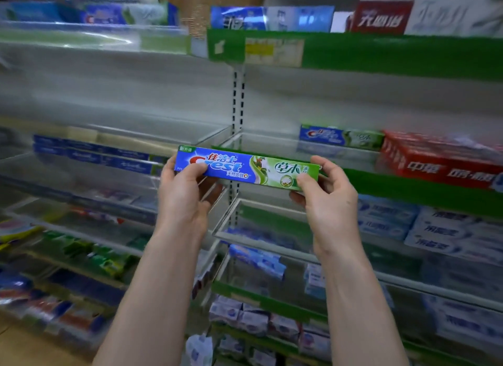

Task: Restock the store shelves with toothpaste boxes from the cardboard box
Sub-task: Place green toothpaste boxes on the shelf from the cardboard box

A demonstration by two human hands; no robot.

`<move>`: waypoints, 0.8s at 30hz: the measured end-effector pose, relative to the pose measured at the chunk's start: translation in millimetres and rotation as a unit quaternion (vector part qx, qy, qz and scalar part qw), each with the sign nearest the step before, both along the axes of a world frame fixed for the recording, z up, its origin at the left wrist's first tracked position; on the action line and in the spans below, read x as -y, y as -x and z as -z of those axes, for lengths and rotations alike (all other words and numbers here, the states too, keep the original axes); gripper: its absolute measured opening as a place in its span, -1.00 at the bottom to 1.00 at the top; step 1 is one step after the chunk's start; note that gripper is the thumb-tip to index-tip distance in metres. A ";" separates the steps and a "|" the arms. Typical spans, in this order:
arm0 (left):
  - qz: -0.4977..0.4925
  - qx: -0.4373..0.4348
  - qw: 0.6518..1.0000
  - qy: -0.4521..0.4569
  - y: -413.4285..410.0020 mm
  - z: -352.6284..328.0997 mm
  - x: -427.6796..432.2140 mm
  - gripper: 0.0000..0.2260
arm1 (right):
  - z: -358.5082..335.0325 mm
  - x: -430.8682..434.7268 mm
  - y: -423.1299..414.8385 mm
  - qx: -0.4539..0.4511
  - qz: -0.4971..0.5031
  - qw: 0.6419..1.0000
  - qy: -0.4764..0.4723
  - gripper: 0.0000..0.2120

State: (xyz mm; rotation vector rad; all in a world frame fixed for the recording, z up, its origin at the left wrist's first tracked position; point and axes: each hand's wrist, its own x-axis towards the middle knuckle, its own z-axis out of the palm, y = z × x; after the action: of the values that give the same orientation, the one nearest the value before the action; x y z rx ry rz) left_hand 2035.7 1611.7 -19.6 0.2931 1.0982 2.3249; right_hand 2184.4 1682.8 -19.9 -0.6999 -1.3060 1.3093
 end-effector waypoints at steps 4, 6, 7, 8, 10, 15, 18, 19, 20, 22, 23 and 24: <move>0.030 -0.032 0.999 -0.012 11.8 -16.4 -29.1 -0.62 | -14.3 -18.3 4.1 -0.013 0.028 0.999 -0.008 -0.75; 0.049 -0.040 0.998 -0.018 14.1 -24.2 -44.2 -0.67 | -24.7 -28.8 0.5 -0.006 0.041 0.999 -0.017 -0.76; 0.058 -0.045 0.997 -0.020 13.5 -28.8 -52.2 -0.70 | -30.9 -35.4 -3.5 0.003 0.044 0.999 -0.023 -0.75; 0.067 -0.052 0.996 -0.020 13.3 -33.2 -60.5 -0.73 | -37.2 -42.7 -8.4 0.017 0.042 0.999 -0.029 -0.74; 0.086 -0.071 0.994 -0.012 13.3 -41.8 -77.7 -0.76 | -49.4 -59.9 -19.1 0.062 0.036 0.997 -0.042 -0.70; 0.126 -0.123 0.983 0.048 20.5 -57.6 -126.2 -0.70 | -76.0 -109.8 -45.5 0.215 0.029 0.973 -0.079 -0.61; 0.154 -0.187 0.963 0.116 22.4 -59.9 -152.9 -0.75 | -87.4 -140.9 -58.0 0.334 0.041 0.935 -0.112 -0.57; 0.160 -0.224 0.950 0.146 22.2 -60.4 -162.7 -0.74 | -91.1 -152.8 -62.0 0.364 0.040 0.923 -0.117 -0.54; 0.165 -0.265 0.934 0.176 23.4 -60.7 -171.4 -0.70 | -94.9 -164.2 -65.1 0.400 0.038 0.907 -0.124 -0.51; 0.180 -0.345 0.893 0.225 23.9 -62.6 -186.5 -0.59 | -103.1 -185.7 -71.3 0.481 0.038 0.865 -0.139 -0.49; 0.190 -0.385 0.870 0.241 22.8 -63.8 -193.9 -0.57 | -106.3 -195.8 -74.5 0.518 0.037 0.842 -0.144 -0.50; 0.200 -0.422 0.848 0.250 21.9 -65.1 -200.4 -0.57 | -108.4 -204.6 -76.8 0.551 0.032 0.821 -0.146 -0.50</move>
State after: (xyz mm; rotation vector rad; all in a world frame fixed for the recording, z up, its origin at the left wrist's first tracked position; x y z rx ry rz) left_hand 2013.8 1812.1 45.4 1.2732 1.7769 1.4358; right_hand 2261.1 1887.4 88.5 -1.3488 -2.3024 0.5366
